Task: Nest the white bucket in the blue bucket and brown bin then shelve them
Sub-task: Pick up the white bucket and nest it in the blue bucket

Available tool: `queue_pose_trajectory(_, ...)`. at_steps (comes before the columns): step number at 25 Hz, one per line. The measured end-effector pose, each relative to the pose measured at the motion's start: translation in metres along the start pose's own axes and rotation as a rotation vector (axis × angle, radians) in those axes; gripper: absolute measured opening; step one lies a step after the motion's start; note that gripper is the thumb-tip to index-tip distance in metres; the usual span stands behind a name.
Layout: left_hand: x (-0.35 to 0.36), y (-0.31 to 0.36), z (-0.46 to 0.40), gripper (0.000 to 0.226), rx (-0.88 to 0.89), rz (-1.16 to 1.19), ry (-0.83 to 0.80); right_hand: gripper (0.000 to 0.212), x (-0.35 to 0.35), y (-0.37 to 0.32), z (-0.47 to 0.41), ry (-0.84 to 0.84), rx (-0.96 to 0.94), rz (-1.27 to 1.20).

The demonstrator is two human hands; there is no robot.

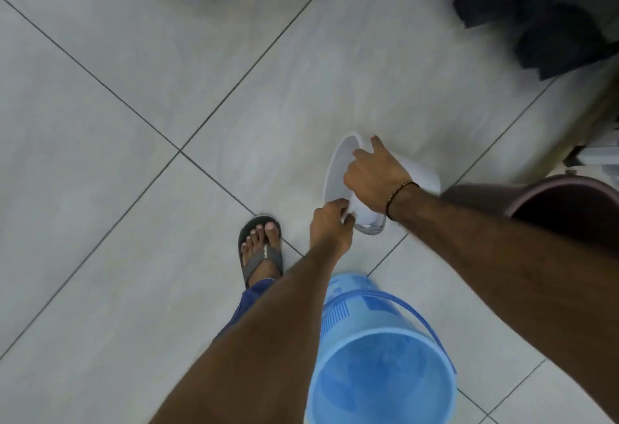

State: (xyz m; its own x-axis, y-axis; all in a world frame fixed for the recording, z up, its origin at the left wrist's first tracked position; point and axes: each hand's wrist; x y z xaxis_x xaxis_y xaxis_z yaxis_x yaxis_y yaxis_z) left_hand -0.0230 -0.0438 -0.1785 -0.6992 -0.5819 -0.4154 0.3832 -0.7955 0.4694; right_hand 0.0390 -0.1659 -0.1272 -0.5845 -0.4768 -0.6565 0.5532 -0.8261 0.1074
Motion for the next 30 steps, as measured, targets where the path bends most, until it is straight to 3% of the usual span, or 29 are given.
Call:
queue_pose_trajectory(6,-0.066,0.038,0.013,0.027,0.352,-0.315,0.147,0.027,-0.026,0.038,0.034,0.125,0.078,-0.180)
queue_pose_trajectory(12,-0.084,0.032,0.013,0.029,0.505,-0.844,0.023,0.027,0.005,-0.002,0.058,0.130,0.090,-0.338)
queue_pose_trajectory(15,-0.069,0.008,0.011,0.026,0.543,-0.938,-0.049,0.025,0.034,-0.033,0.051,0.127,0.104,-0.348)
queue_pose_trajectory(19,-0.070,-0.023,0.015,0.041,0.725,-1.083,0.027,0.034,0.054,-0.058,0.049,0.177,0.094,-0.303)
queue_pose_trajectory(22,-0.081,-0.035,0.014,0.040,0.761,-1.224,0.015,0.029,0.057,-0.069,0.050,0.139,0.091,-0.328)
queue_pose_trajectory(25,-0.094,-0.032,0.012,0.029,0.801,-1.348,-0.058,0.025,0.056,-0.069,0.056,0.103,0.080,-0.384)
queue_pose_trajectory(30,-0.116,0.006,0.055,0.021,0.939,-1.373,-0.039,0.022,0.028,-0.056,0.114,0.121,0.107,-0.319)
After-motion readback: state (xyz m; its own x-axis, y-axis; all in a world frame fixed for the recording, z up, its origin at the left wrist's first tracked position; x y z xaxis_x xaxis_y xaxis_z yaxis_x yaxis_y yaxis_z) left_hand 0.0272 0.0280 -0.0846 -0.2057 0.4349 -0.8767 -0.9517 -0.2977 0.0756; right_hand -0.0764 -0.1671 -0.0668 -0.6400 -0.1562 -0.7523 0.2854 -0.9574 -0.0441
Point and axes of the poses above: each hand's wrist, its own z-axis away from the middle knuckle, its own x-axis out of the palm, y = z × x, and after that the axes turned 3 degrees about -x, right-handed
